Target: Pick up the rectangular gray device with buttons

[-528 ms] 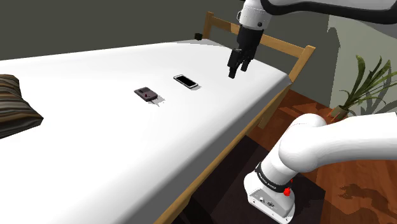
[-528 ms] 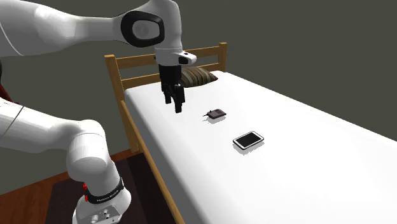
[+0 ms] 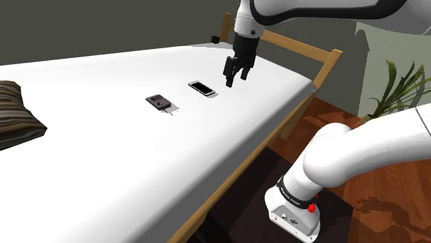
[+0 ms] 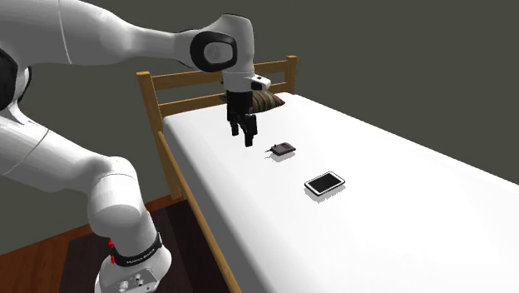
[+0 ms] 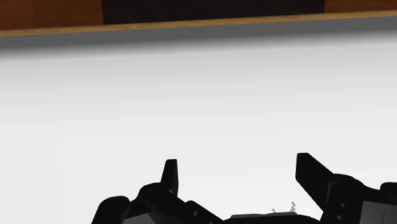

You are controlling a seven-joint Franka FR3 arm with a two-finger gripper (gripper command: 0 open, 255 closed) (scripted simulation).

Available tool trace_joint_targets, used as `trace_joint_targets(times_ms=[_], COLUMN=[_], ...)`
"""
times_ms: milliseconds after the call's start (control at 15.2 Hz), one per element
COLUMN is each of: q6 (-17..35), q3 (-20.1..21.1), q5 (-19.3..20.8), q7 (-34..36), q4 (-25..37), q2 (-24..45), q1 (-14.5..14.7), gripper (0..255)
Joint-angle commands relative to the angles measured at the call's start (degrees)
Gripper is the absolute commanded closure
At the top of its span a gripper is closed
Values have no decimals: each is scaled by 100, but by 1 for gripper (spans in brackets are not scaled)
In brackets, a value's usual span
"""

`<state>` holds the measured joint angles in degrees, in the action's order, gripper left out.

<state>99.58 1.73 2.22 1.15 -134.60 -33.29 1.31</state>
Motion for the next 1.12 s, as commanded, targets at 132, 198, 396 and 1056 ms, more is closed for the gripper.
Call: trace_joint_targets(times_ms=[132,198,396,1056], q6=[609,733,1070,1786], q3=[167,206,318,602], q5=[-95,-109,-133,-2], q7=[232,286,447,985], q4=[171,255,550,2009], q2=[754,955,1569,3685], q1=[74,89,133,297], gripper=[0,0,0,0])
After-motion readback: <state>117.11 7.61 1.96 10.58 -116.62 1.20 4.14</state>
